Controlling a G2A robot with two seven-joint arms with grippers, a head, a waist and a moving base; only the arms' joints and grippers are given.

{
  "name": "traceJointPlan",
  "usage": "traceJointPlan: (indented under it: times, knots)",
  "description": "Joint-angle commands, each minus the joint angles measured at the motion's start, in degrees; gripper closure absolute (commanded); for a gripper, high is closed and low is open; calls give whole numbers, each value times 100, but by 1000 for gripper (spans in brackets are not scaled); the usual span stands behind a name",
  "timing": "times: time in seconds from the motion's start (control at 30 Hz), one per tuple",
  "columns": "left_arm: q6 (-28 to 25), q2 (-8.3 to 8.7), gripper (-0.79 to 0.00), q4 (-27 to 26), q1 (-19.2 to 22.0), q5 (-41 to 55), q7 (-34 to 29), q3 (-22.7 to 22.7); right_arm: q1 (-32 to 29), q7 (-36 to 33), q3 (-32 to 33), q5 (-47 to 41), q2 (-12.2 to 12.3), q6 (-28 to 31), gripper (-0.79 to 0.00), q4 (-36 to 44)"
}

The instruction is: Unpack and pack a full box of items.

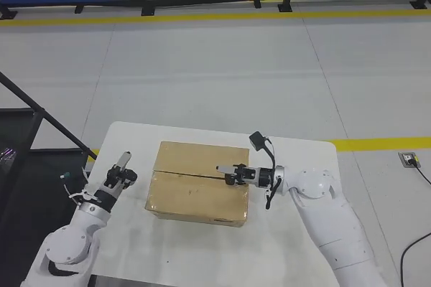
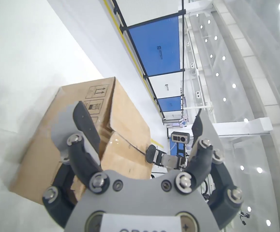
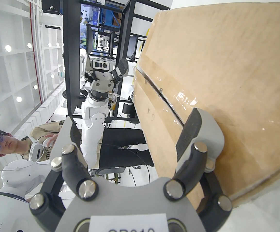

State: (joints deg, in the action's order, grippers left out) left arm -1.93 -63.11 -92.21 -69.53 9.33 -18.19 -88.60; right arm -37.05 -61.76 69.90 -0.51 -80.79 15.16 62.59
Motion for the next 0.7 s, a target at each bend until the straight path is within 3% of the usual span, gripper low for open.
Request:
traceJointPlan:
  times: [0.0,0.27,0.67]
  knots:
    - [-13,-12,-785,335,217,112,-295,132,9,15,-14,-16,9,-6,-785,-8]
    - [-182,-56,-785,786,544,312,-845,468,-5,73,-48,-77,54,22,-785,-49]
    - [-268,-88,-785,758,523,316,-739,556,-72,159,-72,-130,131,121,-785,-43]
